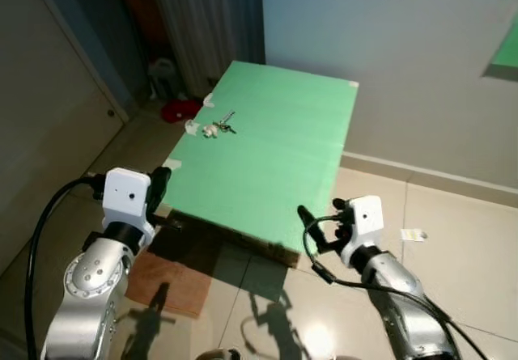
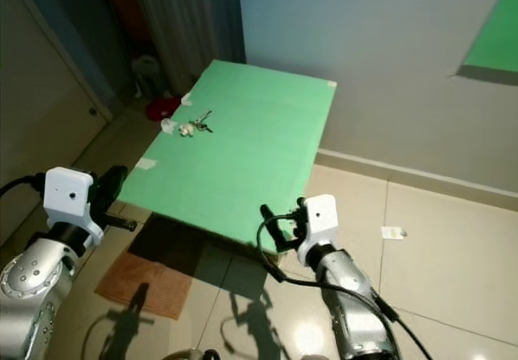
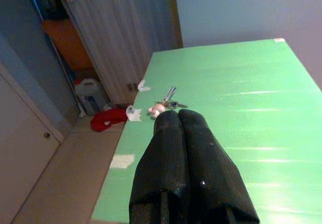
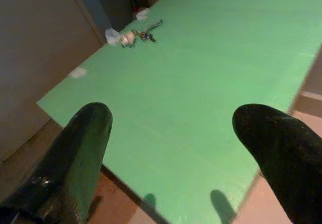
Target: Hang keys on a hook
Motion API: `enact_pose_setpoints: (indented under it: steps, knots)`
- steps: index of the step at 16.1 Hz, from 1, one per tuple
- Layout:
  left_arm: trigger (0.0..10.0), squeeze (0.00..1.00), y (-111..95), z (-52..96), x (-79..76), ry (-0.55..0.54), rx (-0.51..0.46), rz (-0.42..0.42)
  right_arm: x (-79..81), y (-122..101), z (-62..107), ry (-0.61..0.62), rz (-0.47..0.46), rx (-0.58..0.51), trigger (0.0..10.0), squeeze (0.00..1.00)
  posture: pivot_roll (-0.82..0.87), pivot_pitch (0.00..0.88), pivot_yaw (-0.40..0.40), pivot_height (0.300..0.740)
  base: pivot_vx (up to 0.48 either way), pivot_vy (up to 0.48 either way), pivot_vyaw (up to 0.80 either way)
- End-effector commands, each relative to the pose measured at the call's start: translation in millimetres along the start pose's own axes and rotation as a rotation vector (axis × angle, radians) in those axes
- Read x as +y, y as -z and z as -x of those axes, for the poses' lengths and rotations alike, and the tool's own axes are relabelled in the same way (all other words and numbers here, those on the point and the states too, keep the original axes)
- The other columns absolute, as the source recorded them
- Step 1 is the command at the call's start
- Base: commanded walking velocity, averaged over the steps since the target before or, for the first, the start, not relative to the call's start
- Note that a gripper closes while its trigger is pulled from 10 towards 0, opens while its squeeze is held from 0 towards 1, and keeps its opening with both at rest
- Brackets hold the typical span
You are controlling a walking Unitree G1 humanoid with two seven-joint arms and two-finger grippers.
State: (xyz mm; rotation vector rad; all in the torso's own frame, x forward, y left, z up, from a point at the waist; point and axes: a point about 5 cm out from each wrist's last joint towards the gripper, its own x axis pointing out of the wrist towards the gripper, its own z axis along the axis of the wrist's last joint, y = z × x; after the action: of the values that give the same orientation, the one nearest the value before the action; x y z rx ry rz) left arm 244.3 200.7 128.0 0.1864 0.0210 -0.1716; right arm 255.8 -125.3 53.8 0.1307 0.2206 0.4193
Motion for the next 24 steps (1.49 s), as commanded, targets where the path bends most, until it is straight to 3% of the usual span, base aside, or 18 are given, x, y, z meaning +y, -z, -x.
enact_pose_setpoints:
  steps: [1, 4, 8, 20, 22, 24]
  knots:
    - [10.0, 0.0, -3, -3.6, -5.5, 0.034, -0.006, 0.0, -3.5, 1, 3.7, 0.003, 0.012, 0.001, 10.0, 0.0, -0.09, 0.112, 0.103, 0.736, 0.48, 0.0, 0.0]
    - [10.0, 0.0, -1, -5.1, -9.8, 0.057, -0.004, 0.005, -3.5, 2, 3.7, 0.002, 0.016, 0.0, 10.0, 0.0, -0.1, 0.108, 0.104, 0.736, 0.48, 0.0, 0.0]
    - [10.0, 0.0, 6, -5.9, -14.3, 0.073, 0.03, -0.017, -3.5, 3, 3.6, 0.001, 0.018, 0.004, 10.0, 0.0, -0.1, 0.096, 0.101, 0.736, 0.0, 0.0, 0.0]
    - [10.0, 0.0, 6, -15.3, -16.6, 0.119, 0.041, -0.02, -4.0, 7, 6.4, 0.001, 0.026, 0.009, 10.0, 0.0, -0.11, 0.078, 0.111, 0.736, 0.025, 0.462, 0.0]
    - [10.0, 0.0, 7, -18.1, -18.4, 0.113, 0.056, -0.087, -3.6, 7, 6.6, 0.003, 0.026, 0.009, 10.0, 0.0, -0.11, 0.084, 0.115, 0.736, 0.187, 0.15, 0.0]
    - [10.0, 0.0, 4, -19.8, -25.4, 0.139, 0.04, -0.061, -3.0, 6, 7.5, 0.004, 0.025, 0.006, 10.0, 0.0, -0.12, 0.099, 0.119, 0.736, 0.0, 0.0, 0.0]
